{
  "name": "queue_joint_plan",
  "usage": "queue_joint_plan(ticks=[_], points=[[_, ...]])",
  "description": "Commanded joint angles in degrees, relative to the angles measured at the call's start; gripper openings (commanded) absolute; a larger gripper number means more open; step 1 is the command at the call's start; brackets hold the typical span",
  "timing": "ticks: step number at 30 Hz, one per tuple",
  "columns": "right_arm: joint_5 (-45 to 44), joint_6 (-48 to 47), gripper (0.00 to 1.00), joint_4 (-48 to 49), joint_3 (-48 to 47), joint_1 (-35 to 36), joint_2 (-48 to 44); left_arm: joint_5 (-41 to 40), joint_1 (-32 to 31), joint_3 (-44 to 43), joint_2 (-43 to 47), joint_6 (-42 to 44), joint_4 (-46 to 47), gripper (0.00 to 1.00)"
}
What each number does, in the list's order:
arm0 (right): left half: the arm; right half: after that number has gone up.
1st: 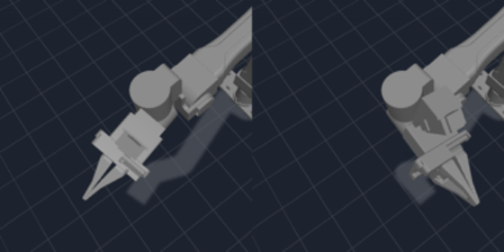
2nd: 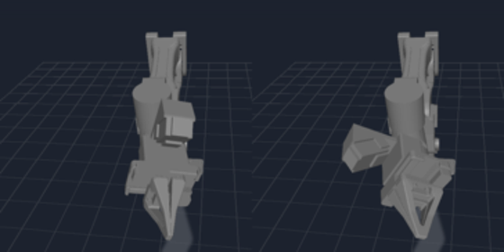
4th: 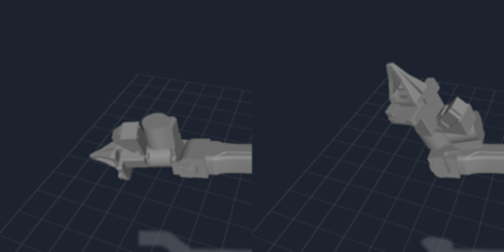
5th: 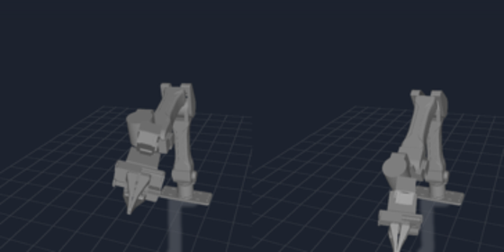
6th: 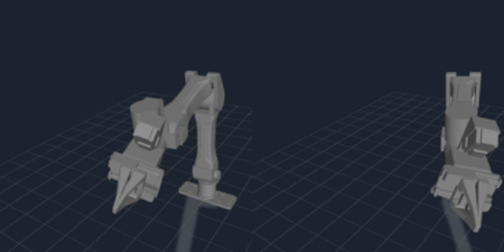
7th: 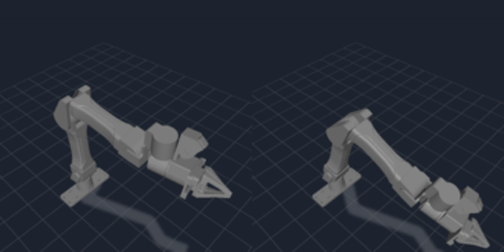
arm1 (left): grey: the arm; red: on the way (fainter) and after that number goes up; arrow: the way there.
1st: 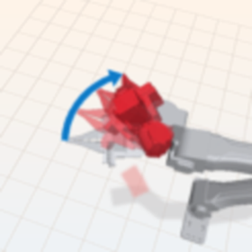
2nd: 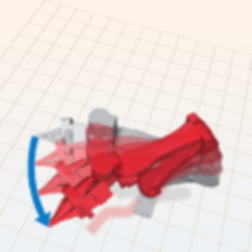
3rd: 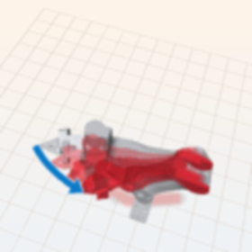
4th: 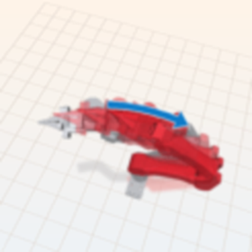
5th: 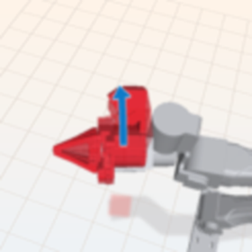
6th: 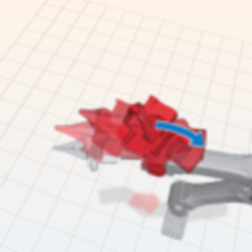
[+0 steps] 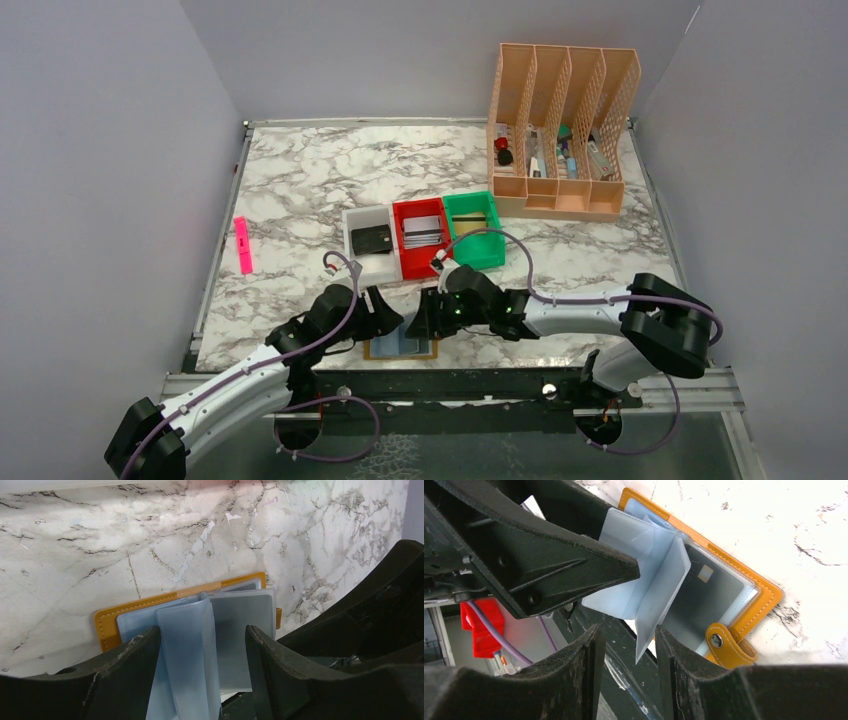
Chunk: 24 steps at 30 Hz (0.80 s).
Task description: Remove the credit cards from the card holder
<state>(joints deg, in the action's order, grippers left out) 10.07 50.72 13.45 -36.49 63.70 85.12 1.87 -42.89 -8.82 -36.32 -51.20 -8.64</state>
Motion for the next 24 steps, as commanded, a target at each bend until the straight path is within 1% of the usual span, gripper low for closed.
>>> queue_joint_plan(ticks=[1,9,14,24], points=[[3.98,-2.24,0.47,3.59,-2.74,0.19,0.92,0.20,-0.35,0.41,0.59,0.31,0.40,0.66],[9.35,-2.61,0.47,8.64,-5.85,0.19,6.17,-2.09,-0.34,-0.42,3.44,-0.32,-2.63,0.66],[11.25,-3.35,0.46,7.85,-7.35,0.19,10.07,-6.10,-0.35,-1.35,6.68,-2.47,-7.04,0.67],[9.35,-4.49,0.47,5.42,-6.96,0.19,12.57,-15.90,-0.35,-3.83,15.16,-8.57,-18.45,0.69]])
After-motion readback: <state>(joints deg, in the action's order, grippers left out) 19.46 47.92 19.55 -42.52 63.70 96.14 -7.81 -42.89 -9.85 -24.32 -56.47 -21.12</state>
